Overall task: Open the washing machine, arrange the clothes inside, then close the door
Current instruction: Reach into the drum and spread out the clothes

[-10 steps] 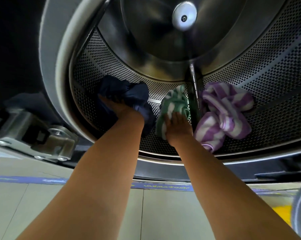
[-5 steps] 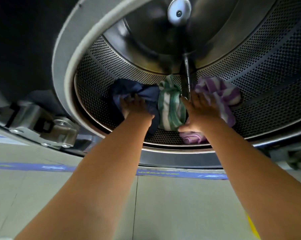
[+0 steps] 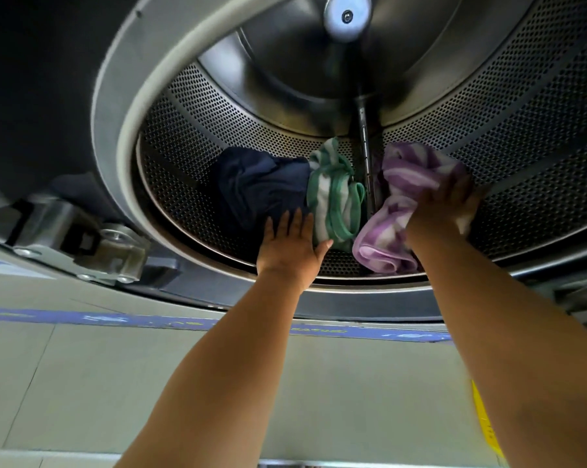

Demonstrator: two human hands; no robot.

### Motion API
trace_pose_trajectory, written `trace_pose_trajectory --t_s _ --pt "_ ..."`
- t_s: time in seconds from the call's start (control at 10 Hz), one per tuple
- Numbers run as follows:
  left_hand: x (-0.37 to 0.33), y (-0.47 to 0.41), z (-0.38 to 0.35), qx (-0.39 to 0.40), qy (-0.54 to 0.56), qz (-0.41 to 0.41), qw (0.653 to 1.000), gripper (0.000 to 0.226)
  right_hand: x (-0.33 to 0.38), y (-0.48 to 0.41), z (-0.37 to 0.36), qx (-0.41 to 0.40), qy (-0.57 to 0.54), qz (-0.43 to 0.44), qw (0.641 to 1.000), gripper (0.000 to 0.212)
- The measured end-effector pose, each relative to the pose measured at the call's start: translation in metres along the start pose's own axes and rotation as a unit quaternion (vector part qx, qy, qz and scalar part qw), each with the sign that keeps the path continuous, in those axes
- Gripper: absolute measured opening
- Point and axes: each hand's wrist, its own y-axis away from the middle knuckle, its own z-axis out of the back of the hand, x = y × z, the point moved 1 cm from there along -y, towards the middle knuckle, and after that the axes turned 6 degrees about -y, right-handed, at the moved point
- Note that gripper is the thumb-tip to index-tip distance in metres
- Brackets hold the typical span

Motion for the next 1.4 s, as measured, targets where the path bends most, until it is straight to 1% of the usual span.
trace_pose_trajectory --t_s 0.1,0.2,0.3,0.4,0.5,0.6,0.7,0.8,0.9,1.0,1.1,1.3,1.4 --pt "0.0 0.0 0.0 -0.001 -0.005 -0.003 1.0 0.068 0.019 0.007 -0.001 0.006 -0.192 0.05 0.98 0.063" --pt "0.0 0.0 0.0 -0.001 -0.001 0.001 1.0 0.067 0.033 0.008 -0.008 0.036 -0.279 0.145 0.949 0.08" --pt "-0.001 -0.001 -0.002 0.0 0.0 0.004 1.0 0.066 0.026 -0.005 -0.015 0.101 -0.21 0.178 0.956 0.093" --pt "-0.001 -0.003 -0.003 0.006 -0.004 0.005 1.0 0.066 0.015 -0.004 -0.01 0.128 -0.221 0.111 0.96 0.068" --pt "-0.001 -0.003 -0.004 0.012 -0.012 0.005 1.0 0.066 0.01 -0.015 -0.013 0.116 0.043 0.143 0.982 0.054" --pt "0.0 -0.003 -0.004 0.019 -0.015 0.008 1.0 0.067 0.007 -0.015 -0.039 -0.005 -0.092 0.058 0.994 0.064" --pt "0.001 0.001 0.003 0.023 -0.019 0.006 1.0 0.068 0.002 0.004 -0.024 -0.056 -0.184 0.111 0.975 0.055" --pt "-0.002 0.018 0.018 0.008 -0.017 0.016 1.0 0.069 0.004 0.027 -0.001 -0.022 -0.188 0.082 0.979 0.064" --pt "-0.005 0.046 0.04 0.0 -0.018 0.014 1.0 0.069 -0.007 0.066 0.01 -0.029 -0.229 0.118 0.966 0.062" --pt "-0.006 0.084 0.068 -0.019 -0.018 0.022 0.999 0.069 -0.025 0.122 0.02 -0.075 -0.286 0.16 0.942 0.063" --pt "-0.007 0.128 0.093 -0.038 -0.011 0.011 0.999 0.066 -0.047 0.177 0.023 -0.106 -0.314 0.192 0.924 0.061" --pt "-0.007 0.222 0.126 -0.055 -0.005 -0.026 0.998 0.062 -0.097 0.275 0.029 -0.096 -0.365 0.18 0.909 0.056" --pt "-0.004 0.267 0.135 -0.075 -0.007 -0.034 0.997 0.061 -0.122 0.322 0.029 -0.107 -0.361 0.157 0.913 0.056"
